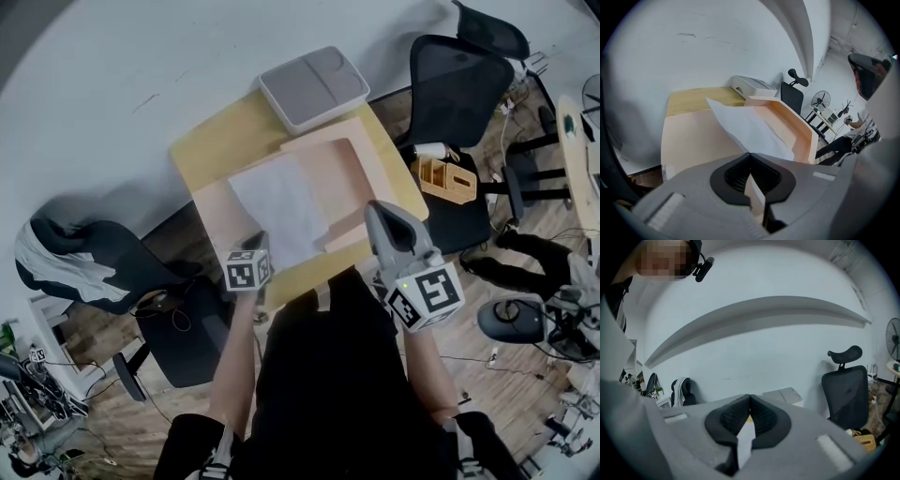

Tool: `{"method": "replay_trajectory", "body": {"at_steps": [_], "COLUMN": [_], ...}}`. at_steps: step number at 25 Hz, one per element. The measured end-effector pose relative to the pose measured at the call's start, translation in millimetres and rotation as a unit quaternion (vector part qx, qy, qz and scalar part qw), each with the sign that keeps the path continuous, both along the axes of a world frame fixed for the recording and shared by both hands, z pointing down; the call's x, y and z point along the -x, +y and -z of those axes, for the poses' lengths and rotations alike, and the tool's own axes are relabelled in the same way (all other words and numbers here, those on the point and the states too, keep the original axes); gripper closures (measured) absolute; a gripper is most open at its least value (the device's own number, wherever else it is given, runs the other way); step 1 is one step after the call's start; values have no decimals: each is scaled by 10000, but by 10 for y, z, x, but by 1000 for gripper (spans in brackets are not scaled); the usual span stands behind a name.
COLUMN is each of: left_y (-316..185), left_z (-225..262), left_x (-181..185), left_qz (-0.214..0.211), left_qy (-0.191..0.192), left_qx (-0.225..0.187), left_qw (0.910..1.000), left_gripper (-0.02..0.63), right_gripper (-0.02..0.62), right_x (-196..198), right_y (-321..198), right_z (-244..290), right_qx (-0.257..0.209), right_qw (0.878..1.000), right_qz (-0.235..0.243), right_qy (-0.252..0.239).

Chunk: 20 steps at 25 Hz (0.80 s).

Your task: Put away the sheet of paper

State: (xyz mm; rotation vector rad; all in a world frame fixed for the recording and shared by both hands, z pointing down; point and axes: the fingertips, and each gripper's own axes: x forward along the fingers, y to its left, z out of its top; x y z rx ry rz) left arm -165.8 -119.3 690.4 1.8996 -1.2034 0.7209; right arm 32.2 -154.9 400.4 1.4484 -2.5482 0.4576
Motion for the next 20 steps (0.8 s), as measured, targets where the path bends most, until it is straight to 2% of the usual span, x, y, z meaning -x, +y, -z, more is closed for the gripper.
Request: {"method": "replay_trajectory", "body": {"at_steps": [6,20], "left_y": [-119,-307], "left_z": [-40,-119], "left_x": [-116,-439], "left_qz": [231,292], "left_qy": [121,199], "left_qx": [71,170], "left_qw": [9996,9992], "left_gripper": [598,598], "right_gripper": [595,595], "right_x": [-136,-315], "right_y": [-102,-326], "right_z": [-65,-141], "right_qx": [104,221], "right_qw": [9999,9996], "right_qz": [49,152], "right_qy": [27,63]}}
